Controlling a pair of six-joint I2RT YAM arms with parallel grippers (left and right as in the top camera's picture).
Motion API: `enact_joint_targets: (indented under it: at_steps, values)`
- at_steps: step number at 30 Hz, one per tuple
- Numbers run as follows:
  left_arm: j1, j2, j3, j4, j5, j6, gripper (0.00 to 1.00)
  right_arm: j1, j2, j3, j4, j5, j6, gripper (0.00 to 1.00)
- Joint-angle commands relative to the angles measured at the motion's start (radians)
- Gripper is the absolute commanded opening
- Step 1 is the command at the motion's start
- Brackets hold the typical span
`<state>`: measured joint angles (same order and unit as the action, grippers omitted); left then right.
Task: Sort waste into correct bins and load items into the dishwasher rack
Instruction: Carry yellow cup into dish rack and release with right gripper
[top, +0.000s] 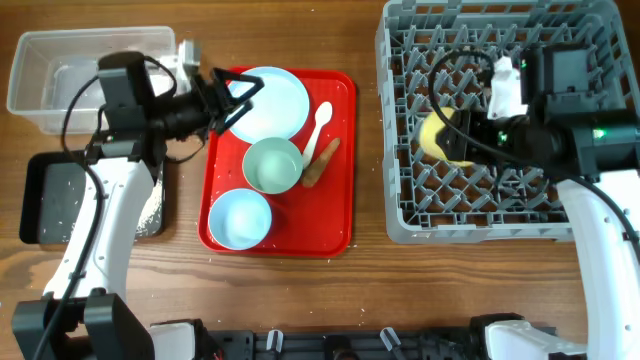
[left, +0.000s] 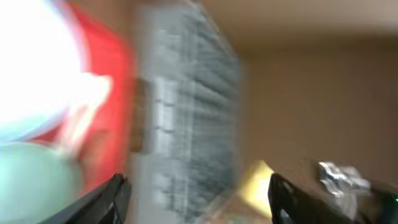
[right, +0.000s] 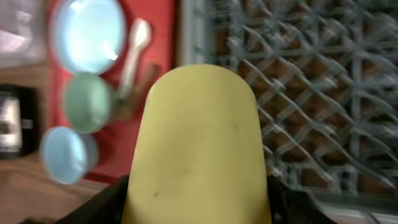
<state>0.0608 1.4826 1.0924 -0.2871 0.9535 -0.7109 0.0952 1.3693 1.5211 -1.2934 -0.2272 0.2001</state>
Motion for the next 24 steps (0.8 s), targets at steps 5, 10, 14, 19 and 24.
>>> enact_joint_targets:
  at_steps: [5,10,14,19,24]
  values:
    - [-0.07,-0.014,0.001,-0.158,-0.709,0.053,0.84,0.0,0.211,0.01,-0.044,0.179,-0.017,0.63]
    - [-0.069,-0.014,0.001,-0.232,-0.803,0.053,0.85,0.0,0.383,0.01,-0.073,0.179,-0.042,0.65]
    - [-0.069,-0.014,0.001,-0.242,-0.81,0.053,0.86,0.0,0.443,0.009,-0.058,0.18,-0.044,0.68]
    - [-0.069,-0.014,0.001,-0.246,-0.811,0.053,0.86,-0.004,0.452,0.009,-0.068,0.183,-0.048,0.88]
    - [-0.069,-0.014,0.001,-0.245,-0.826,0.053,0.88,-0.005,0.404,0.064,-0.12,0.182,-0.069,0.97]
